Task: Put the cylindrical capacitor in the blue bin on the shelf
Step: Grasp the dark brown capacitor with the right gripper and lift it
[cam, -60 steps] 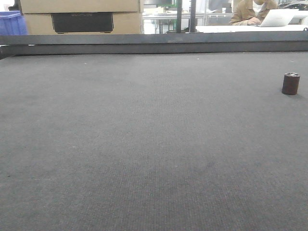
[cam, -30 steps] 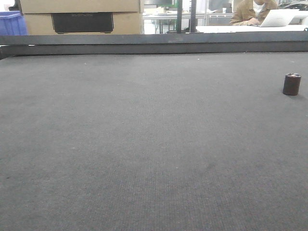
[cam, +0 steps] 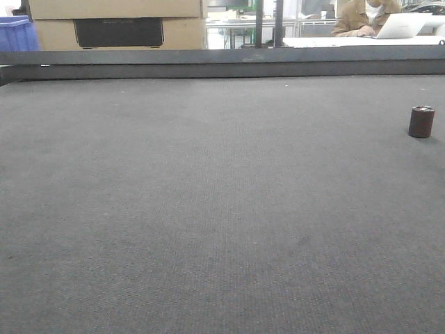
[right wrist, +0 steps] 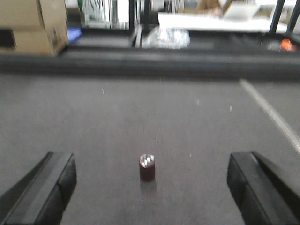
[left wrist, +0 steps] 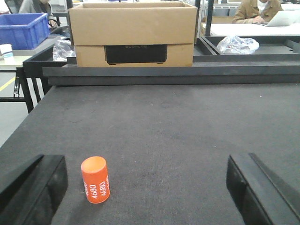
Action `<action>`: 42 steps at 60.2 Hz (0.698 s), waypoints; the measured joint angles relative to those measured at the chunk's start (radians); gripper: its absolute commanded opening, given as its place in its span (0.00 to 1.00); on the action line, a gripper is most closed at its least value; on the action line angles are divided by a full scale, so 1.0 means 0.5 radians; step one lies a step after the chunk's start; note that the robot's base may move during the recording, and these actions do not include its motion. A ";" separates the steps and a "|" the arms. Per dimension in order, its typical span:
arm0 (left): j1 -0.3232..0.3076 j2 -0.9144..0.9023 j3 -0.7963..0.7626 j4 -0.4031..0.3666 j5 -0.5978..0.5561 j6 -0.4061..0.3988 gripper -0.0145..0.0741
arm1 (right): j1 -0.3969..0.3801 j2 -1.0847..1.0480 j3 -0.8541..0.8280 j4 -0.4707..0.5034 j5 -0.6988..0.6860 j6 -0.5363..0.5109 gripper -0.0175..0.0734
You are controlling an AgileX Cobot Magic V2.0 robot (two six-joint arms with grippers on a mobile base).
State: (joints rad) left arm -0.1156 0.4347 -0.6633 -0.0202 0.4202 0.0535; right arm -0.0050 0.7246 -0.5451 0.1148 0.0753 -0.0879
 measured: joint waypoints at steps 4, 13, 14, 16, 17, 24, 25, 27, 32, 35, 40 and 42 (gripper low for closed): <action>0.001 0.000 0.000 0.000 0.000 0.000 0.84 | 0.000 0.153 0.070 0.000 -0.184 0.000 0.81; 0.001 0.000 0.000 0.000 0.000 0.000 0.84 | 0.000 0.582 0.198 -0.005 -0.657 0.000 0.81; 0.001 0.000 0.000 0.000 0.000 0.000 0.84 | 0.000 0.628 0.204 -0.005 -0.700 0.000 0.81; 0.001 0.000 0.000 0.000 0.000 0.000 0.84 | 0.000 0.744 0.213 -0.011 -0.817 0.000 0.81; 0.001 0.000 0.000 0.000 0.000 0.000 0.84 | 0.000 0.791 0.215 -0.010 -0.867 0.000 0.81; 0.001 0.000 0.000 0.000 0.000 -0.002 0.84 | 0.000 1.165 0.218 -0.014 -1.328 0.000 0.81; 0.001 0.000 0.000 0.000 0.000 -0.002 0.84 | 0.000 1.234 0.218 -0.014 -1.390 0.000 0.81; 0.001 0.000 0.000 0.000 0.000 -0.002 0.84 | 0.000 1.345 0.218 -0.014 -1.536 0.000 0.81; 0.001 0.000 0.000 0.000 0.000 -0.002 0.84 | 0.000 1.596 0.173 -0.014 -1.810 0.000 0.81; 0.001 0.000 0.000 0.000 0.000 -0.002 0.84 | 0.000 1.709 0.121 -0.014 -1.880 0.000 0.81; 0.001 0.000 0.000 0.000 0.000 -0.002 0.84 | 0.000 1.918 0.004 -0.014 -1.952 0.004 0.81; 0.001 0.000 0.000 0.000 0.000 -0.002 0.84 | 0.000 1.986 -0.052 -0.014 -1.961 0.004 0.81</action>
State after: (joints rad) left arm -0.1153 0.4347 -0.6633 -0.0202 0.4200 0.0526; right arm -0.0050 1.7178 -0.5709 0.1077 -0.9051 -0.0860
